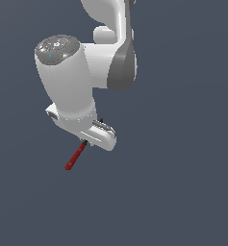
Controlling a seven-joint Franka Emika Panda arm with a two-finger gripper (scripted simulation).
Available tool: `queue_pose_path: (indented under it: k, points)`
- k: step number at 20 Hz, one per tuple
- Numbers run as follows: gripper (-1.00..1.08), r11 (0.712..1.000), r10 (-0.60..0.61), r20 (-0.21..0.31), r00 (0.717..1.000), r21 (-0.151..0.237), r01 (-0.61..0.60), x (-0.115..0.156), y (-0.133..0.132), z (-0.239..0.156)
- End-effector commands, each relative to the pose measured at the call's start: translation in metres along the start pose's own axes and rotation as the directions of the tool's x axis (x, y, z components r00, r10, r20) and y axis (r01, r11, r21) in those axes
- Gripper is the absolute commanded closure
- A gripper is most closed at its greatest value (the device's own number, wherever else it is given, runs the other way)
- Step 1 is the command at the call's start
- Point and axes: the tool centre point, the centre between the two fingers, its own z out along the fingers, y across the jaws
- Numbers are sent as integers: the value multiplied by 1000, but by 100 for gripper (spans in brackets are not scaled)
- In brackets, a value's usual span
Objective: Pick up the object and move it to a goal position.
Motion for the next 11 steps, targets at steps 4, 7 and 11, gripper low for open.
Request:
queue_pose_path:
  k: [4, 7, 11]
  points:
    - [108, 1000, 0, 1, 1000, 0, 0, 9, 1, -19]
    - [108, 1000, 0, 1, 1000, 0, 0, 11, 1, -23]
    - [108, 1000, -1, 1, 1000, 0, 1, 13, 0, -25]
